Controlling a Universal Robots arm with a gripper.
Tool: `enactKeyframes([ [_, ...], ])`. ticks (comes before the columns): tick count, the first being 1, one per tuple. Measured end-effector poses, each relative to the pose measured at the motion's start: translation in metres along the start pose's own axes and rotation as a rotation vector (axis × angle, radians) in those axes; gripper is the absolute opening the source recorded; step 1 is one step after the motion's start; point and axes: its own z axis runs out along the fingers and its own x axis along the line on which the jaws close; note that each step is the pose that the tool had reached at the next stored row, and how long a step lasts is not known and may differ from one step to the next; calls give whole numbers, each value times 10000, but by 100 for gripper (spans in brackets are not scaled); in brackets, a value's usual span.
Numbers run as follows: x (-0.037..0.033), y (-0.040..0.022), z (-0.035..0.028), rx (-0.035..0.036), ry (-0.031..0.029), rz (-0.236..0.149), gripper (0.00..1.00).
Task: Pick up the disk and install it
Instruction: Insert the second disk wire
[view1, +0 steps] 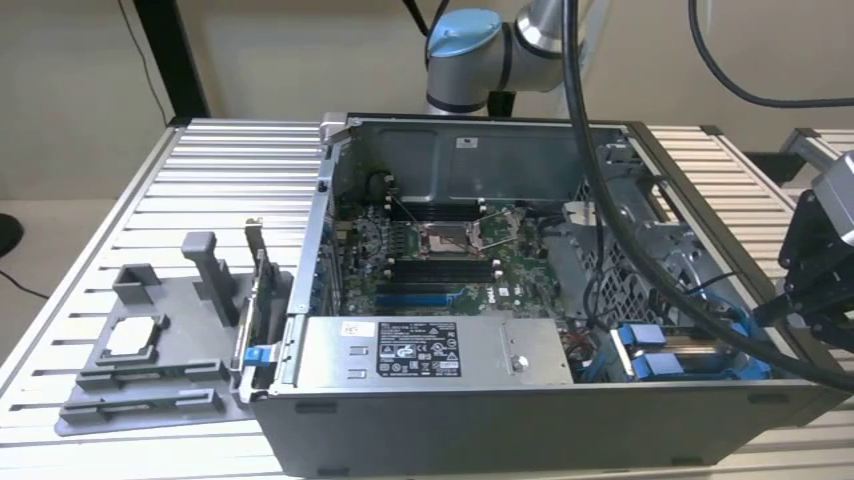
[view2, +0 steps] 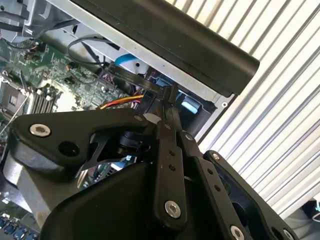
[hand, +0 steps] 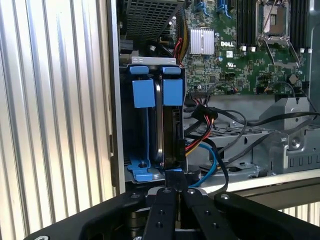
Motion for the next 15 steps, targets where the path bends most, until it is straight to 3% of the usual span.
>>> enactKeyframes([
  [1,1,0,-2,-7,-48,-15,0],
  [3,4,1,-2,-34,-376,-28,0],
  [5,9,9,-7,-57,-754,-30,0],
  [6,18,13,-17,-65,-865,-29,0],
  [12,141,7,-133,-79,-1067,-26,0],
  [15,208,3,-138,-80,-1083,-26,0],
])
